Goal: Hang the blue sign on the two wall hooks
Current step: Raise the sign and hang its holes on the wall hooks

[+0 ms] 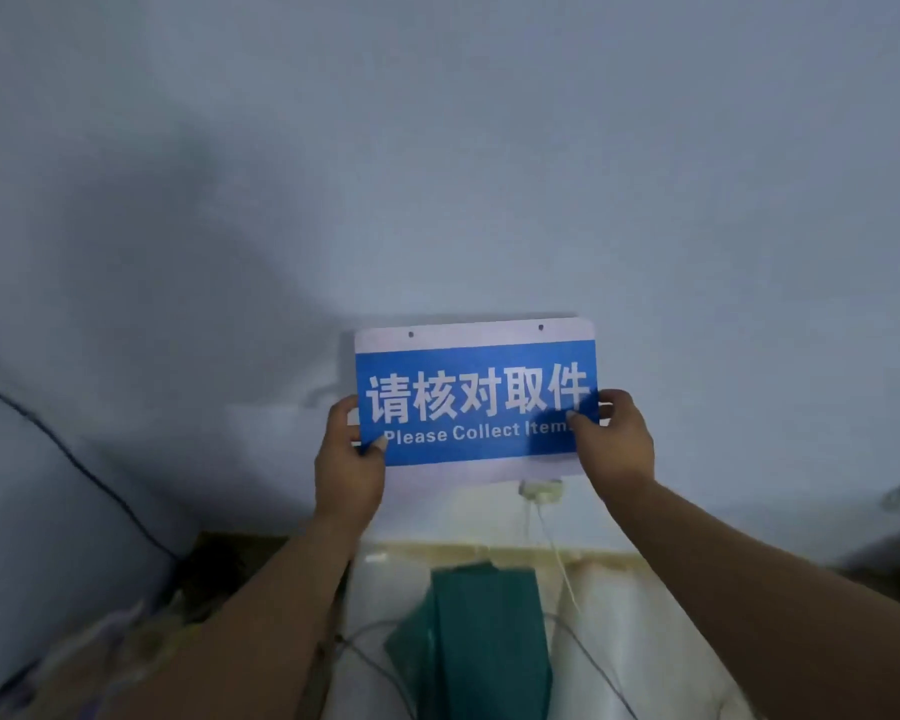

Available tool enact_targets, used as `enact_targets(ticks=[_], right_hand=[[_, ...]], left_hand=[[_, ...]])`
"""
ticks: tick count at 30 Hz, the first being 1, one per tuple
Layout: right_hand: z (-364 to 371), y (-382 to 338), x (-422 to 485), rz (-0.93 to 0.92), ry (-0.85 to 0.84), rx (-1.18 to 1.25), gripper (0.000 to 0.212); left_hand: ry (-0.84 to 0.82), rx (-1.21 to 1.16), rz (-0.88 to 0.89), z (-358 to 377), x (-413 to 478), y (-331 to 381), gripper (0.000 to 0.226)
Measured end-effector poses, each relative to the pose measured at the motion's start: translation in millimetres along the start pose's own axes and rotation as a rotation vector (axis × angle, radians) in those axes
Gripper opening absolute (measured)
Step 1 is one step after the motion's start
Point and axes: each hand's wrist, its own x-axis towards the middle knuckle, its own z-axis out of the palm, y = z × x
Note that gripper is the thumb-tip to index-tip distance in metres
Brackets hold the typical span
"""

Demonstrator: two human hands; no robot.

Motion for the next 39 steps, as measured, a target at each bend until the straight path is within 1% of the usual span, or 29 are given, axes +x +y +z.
enact_targets(ticks=[3,7,10,15,23,30,34,39], right_hand=[[-47.5,-93.3,-16.3,-0.1,0.064,0.059,0.036],[-103.4,-190.2,-44.6,-0.25,0.136,0.13,0.044],[-138.9,-245.8,-63.0,-0.357,0.174,0.189,0.046],[-183.7,-313.6,-85.6,-0.48,0.238,0.249,0.048],[-231.1,-383.8,-96.3,-0.592,0.303,0.311,0.047],[-264.9,-430.4,-82.9,-0.655,0.351,0.324,0.051],[-273.2,-441.4,-74.9,-0.651,0.346,0.316,0.05],[-276.8,-446.4,-64.2,-0.611,0.329,0.283,0.046]], left_hand=[[0.025,-0.048,0.105,-32.5,1.8,98.1,0.048],[0.059,-0.081,0.275,-70.7,0.2,204.9,0.048],[0.091,-0.134,0.378,-96.1,0.0,268.3,0.05],[0.133,-0.188,0.5,-125.2,-11.1,352.1,0.048],[0.143,-0.259,0.59,-143.3,-16.7,434.7,0.051],[0.152,-0.199,0.719,-147.8,-12.9,494.3,0.053],[0.163,-0.206,0.715,-146.5,-5.9,512.3,0.058],[0.159,-0.199,0.691,-142.7,1.4,524.0,0.057]])
